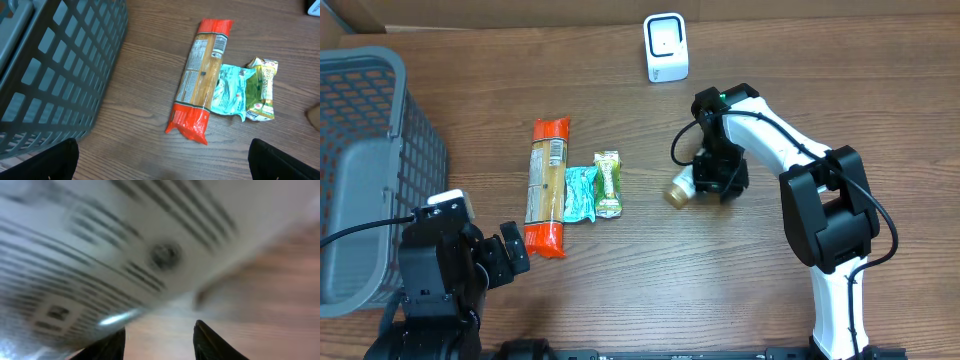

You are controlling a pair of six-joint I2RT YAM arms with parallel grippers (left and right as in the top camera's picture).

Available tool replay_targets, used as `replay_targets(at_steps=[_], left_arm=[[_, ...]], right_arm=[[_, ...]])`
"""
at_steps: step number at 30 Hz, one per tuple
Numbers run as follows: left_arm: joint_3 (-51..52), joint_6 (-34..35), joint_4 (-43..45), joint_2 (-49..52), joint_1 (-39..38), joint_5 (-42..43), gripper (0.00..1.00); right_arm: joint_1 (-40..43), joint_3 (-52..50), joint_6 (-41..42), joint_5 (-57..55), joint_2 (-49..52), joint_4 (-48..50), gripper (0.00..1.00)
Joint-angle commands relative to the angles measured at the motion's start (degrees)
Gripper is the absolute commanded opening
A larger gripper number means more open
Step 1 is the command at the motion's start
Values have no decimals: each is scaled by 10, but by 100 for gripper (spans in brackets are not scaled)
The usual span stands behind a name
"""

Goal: Scan the item barcode
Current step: 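Lift the white tube and rotate it with the right gripper, then lower the white tube onto the table and open the right gripper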

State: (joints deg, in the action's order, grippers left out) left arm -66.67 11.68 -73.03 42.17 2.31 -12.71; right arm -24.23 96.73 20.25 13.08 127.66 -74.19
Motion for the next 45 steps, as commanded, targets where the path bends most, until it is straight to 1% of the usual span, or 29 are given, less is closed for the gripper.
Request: replay_targets(at_steps=[1,4,5,6,7,8,10,12,13,15,17,21,22,23,26,27,30,33,37,39,45], left_arm=[[2,6,0,-2,3,-9,100],[2,6,0,-2,3,-9,100],[2,6,0,-2,3,-9,99],[2,6,0,-2,3,-9,100],[2,6,0,-2,3,-9,100],[2,6,0,-2,3,-9,100],[2,6,0,-2,3,-9,100],[2,6,0,-2,3,-9,100],[2,6,0,-2,3,-9,100],[2,6,0,-2,3,-9,100],[2,6,0,-2,3,-9,100],[2,6,0,-2,3,-9,99],[2,6,0,-2,3,-9,99],[2,6,0,-2,3,-9,100],[2,6,0,-2,3,-9,100],[2,6,0,-2,3,-9,100],[2,6,0,-2,3,-9,100],[2,6,0,-2,3,-9,100],[2,6,0,-2,3,-9,99],[2,6,0,-2,3,-9,100],[2,6,0,-2,3,-9,100]], right_arm=[[-9,0,5,98,-20,56,45],[-16,3,5,121,-20,116,44],[-17,14,-3,119,-20,118,45],[-16,46,-17,119,-20,85,44],[-14,60,-27,119,-20,73,44],[-8,111,-67,117,-20,29,45],[-4,170,-103,93,-20,-15,48],[-2,240,-174,25,-20,-47,56],[-2,256,-217,-18,-20,-46,61],[-2,267,-297,-95,-20,-26,65],[0,264,-385,-117,-16,-5,64],[5,259,-520,-80,5,6,61],[5,257,-535,-71,7,6,61],[10,247,-577,-45,14,5,60],[22,224,-643,-16,24,3,58],[30,213,-687,17,30,-4,58],[49,188,-761,75,37,-20,57],[72,158,-792,103,44,-9,56],[97,99,-792,146,44,68,58],[101,91,-787,151,44,96,57],[97,89,-784,157,44,136,56]])
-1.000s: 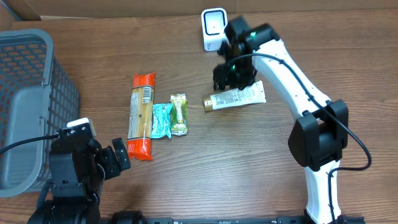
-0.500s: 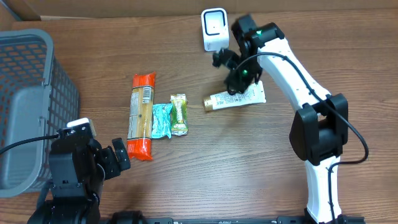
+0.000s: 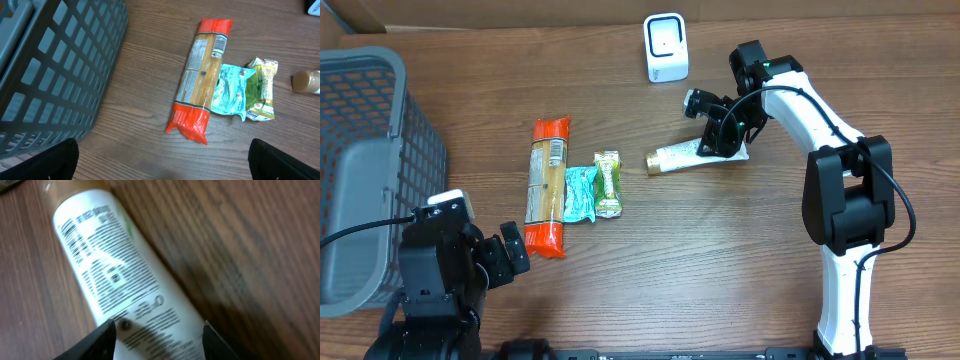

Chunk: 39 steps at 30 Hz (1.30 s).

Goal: Scan the item barcode
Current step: 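Lower the white tube onto the table and open the right gripper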

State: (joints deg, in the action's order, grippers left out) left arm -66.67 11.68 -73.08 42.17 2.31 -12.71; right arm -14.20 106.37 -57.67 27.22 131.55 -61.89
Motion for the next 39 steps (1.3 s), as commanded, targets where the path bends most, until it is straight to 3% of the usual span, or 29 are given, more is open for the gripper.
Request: replay_targets(at_steps=[1,4,11,14,17,20,27,33,39], left_arm=[[2,6,0,-2,3,-9,100],[2,6,0,-2,3,-9,100],[2,6,0,-2,3,-9,100],[2,6,0,-2,3,-9,100],[2,6,0,-2,3,-9,99],[2,6,0,-2,3,-9,100],[2,6,0,-2,3,-9,99],[2,6,0,-2,3,-9,100],[2,6,0,-2,3,-9,100]], right_arm=[[-3,-8,-4,16,5,17,56],[-3,-9,-1,20,5,42,54],[-3,-10,91,32,7,120,52],[0,-10,184,-7,7,123,59],[6,-10,341,-77,7,109,64],[9,-15,385,-87,7,74,63],[8,-21,369,-83,7,-93,68],[4,-2,364,-36,7,-161,68],[6,143,302,-36,7,-283,69]])
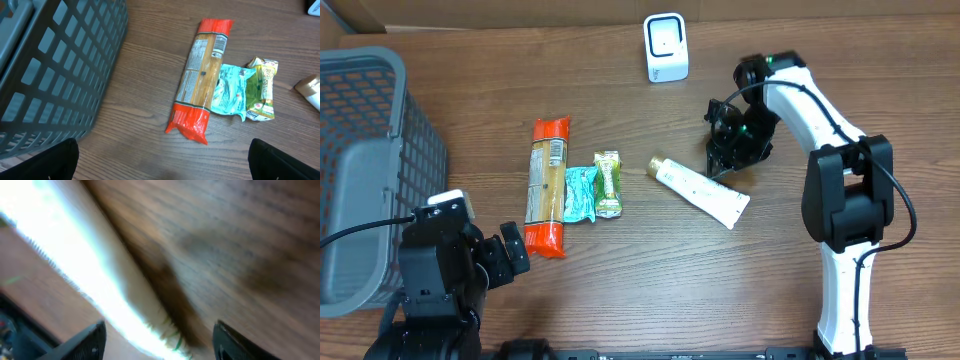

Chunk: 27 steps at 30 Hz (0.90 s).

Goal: Scan the item barcode

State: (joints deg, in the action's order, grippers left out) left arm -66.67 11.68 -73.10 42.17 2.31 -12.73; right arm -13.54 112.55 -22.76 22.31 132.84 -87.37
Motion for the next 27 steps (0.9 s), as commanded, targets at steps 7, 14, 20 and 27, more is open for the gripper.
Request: replay_targets(at_steps=[7,14,20,27], left_arm=[[2,6,0,-2,3,-9,99],[2,6,0,-2,3,-9,100],[2,6,0,-2,3,-9,100],[2,6,0,-2,3,-9,100]], right_arm=[[4,284,-72,2,-30,-97,67],[3,120,-222,84,-29,-97,66],[-9,-35,-298,96,-29,-48,67],[-31,-157,-298,146,-29,92,66]])
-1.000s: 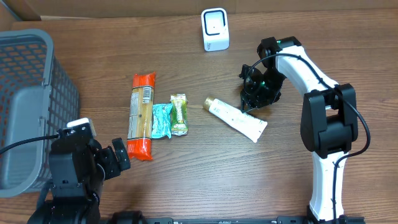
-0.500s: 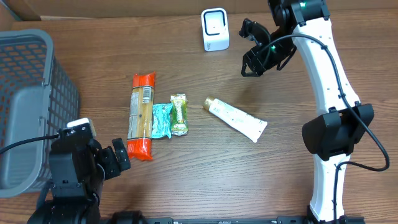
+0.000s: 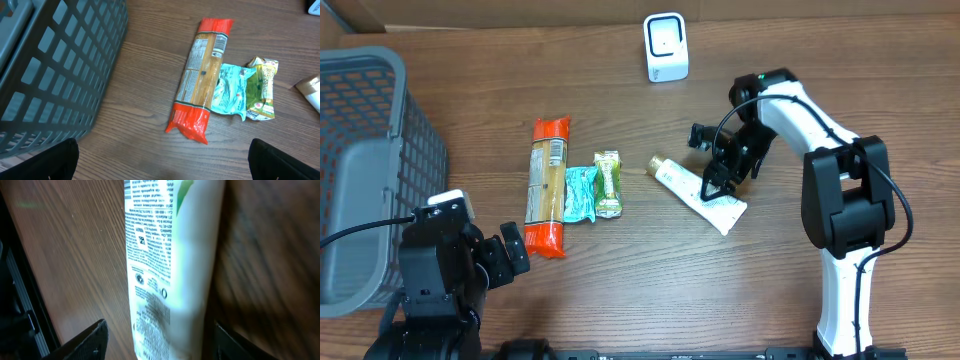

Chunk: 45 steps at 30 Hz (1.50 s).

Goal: Scan the item barcode

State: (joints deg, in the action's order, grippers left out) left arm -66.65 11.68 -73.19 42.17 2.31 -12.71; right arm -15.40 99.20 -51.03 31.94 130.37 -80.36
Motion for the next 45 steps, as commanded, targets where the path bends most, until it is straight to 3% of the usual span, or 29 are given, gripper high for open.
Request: replay_targets(at_steps=[1,7,8,9,10,11,19,23,32,38,45], left_arm=[[2,6,1,-2,3,-9,100],[2,6,1,-2,3,-9,100],[2,6,1,-2,3,-9,100],[2,6,1,-2,3,-9,100],[2,6,1,-2,3,-9,100],[2,6,1,-2,3,-9,100],[2,6,1,-2,3,-9,100],[2,6,1,-2,3,-9,99],[2,6,1,-2,3,-9,100],[2,6,1,-2,3,-9,100],[2,6,1,-2,3,-9,100]], right_arm=[[-18,-30,-16,56,-4,30,67],[-54,-43,-8,54,-4,39,65],[-59,-43,14,46,-4,48,57],[-62,-43,44,36,-4,59,41],[-64,-43,74,25,-4,70,16],[-64,-43,131,7,-4,87,4],[-55,-20,340,3,-4,118,4],[-28,-3,519,5,-5,187,4],[32,-3,532,8,-5,205,4],[29,-6,533,43,-4,213,39],[26,-43,676,46,-4,282,40]])
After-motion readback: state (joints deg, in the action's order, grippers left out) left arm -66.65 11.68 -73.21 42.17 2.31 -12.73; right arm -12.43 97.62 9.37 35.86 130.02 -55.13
